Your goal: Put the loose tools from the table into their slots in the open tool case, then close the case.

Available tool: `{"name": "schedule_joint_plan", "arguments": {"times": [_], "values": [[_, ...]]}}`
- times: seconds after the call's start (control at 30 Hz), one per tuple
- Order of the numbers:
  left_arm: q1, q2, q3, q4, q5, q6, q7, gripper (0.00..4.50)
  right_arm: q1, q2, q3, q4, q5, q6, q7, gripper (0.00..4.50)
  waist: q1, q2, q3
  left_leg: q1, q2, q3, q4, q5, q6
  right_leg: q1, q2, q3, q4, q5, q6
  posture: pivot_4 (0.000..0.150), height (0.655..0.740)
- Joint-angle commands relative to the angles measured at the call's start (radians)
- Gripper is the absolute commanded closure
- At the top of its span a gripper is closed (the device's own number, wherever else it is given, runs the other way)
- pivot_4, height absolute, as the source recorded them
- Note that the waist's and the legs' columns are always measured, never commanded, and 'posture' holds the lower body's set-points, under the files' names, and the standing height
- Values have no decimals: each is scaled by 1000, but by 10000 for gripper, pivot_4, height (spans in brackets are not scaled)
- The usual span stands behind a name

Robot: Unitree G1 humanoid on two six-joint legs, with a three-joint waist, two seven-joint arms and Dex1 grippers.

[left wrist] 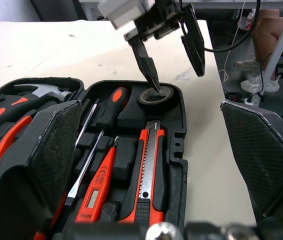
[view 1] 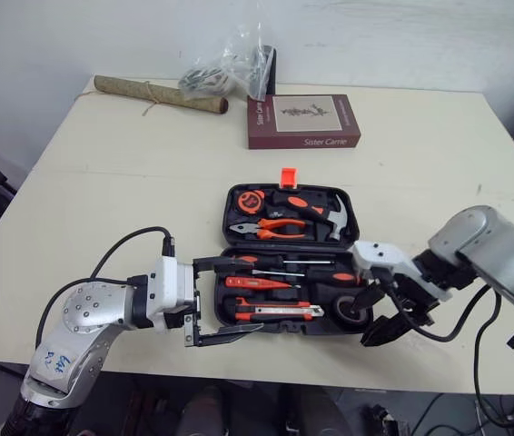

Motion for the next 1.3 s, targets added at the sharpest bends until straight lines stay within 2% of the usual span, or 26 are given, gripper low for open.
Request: {"name": "schedule_joint_plan", "arguments": {"times": [0.03, 0.07, 0.1, 0.23, 0.3, 0.43, 0.57, 0.73, 0.87, 1.03, 1.13, 1.2, 1.3], "values": [[-3, 14, 28, -3, -7, -13, -12, 0, 119, 88, -274, 98, 148, -147, -1, 12208, 0, 0, 0, 0, 0, 0, 0, 0, 0, 0, 0, 0, 0, 0, 0, 1500, 7400], [-7, 16, 30, 0, -7, -12, -13, 0, 169, 128, -347, 119, 205, -186, 10, 13667, 1, 0, 0, 0, 0, 0, 0, 0, 0, 0, 0, 0, 0, 0, 0, 1500, 7400], [-10, 18, 32, 4, -8, -12, -15, 0, 201, 153, -391, 131, 242, -210, 20, 16982, 1, 0, 0, 0, 0, 0, 0, 0, 0, 1, 0, 0, 0, 0, 0, 1500, 7400], [-36, 22, 36, 22, -6, -7, -21, 0, 366, 252, -474, 138, 223, -383, -22, 35127, 5, -2, 0, 0, 0, 0, 0, 0, 0, 1, 1, -1, 0, 0, 0, 1500, 7400], [-46, 25, 36, 29, -7, -4, -24, 0, 426, 301, -471, 145, 166, -506, -50, 44146, 5, -2, 0, 0, 0, 0, 1, 0, 0, 2, 1, -1, 0, 0, 1, 1500, 7400], [-60, 28, 35, 34, -7, 2, -29, 0, 488, 356, -437, 213, 46, -701, -79, 44640, 2, -2, 0, 1, 0, 0, 1, 0, 0, 2, 1, 0, 1, 1, 1, 1500, 7400], [-64, 31, 36, 31, -7, 11, -27, 0, 534, 380, -387, 380, -114, -983, -77, 44640, 2, -2, 0, 1, 0, 1, 1, 0, 0, 1, 1, 0, 1, 0, 1, 1500, 7400], [-54, 42, 59, 30, -6, 24, -18, 0, 552, 391, -375, 487, -156, -1119, -95, 44640, 2, -3, -1, 5, 0, 0, 1, 0, 0, 6, 1, 0, 0, 1, 1, 1500, 7400], [-38, 51, 102, 52, -13, 34, -1, 0, 567, 401, -413, 437, -55, -1070, -99, 44640, 3, -4, -1, 16, 1, -1, 0, -2, 0, 18, 1, -1, -4, 0, 1, 1500, 7400], [-42, 73, 210, 176, 2, 68, 56, 0, 583, 351, -542, 270, 126, -790, -212, 44640, 3, 0, 1, 14, 1, -1, 0, -3, 1, 16, 1, -1, -3, 0, 1, 1500, 7400], [-53, 94, 234, 270, 55, 74, 99, 8110, 575, 325, -633, 252, 178, -682, -289, 45000, 0, 0, 1, 13, 1, -1, -1, -3, 1, 14, 1, -1, -3, 0, 1, 1500, 7400], [-87, 89, 218, 334, 101, 70, 136, 18242, 554, 323, -671, 314, 140, -692, -346, 45000, 1, 0, 1, 13, 1, -1, -2, -3, 1, 14, 1, -1, -3, 0, 1, 1500, 7400], [-158, 48, 162, 400, 134, 119, 186, 31878, 526, 336, -652, 436, 10, -813, -395, 45000, 8, 0, 2, 13, 0, 0, -2, -4, 4, 14, 0, -1, -3, 0, 1, 1500, 7400]]}}
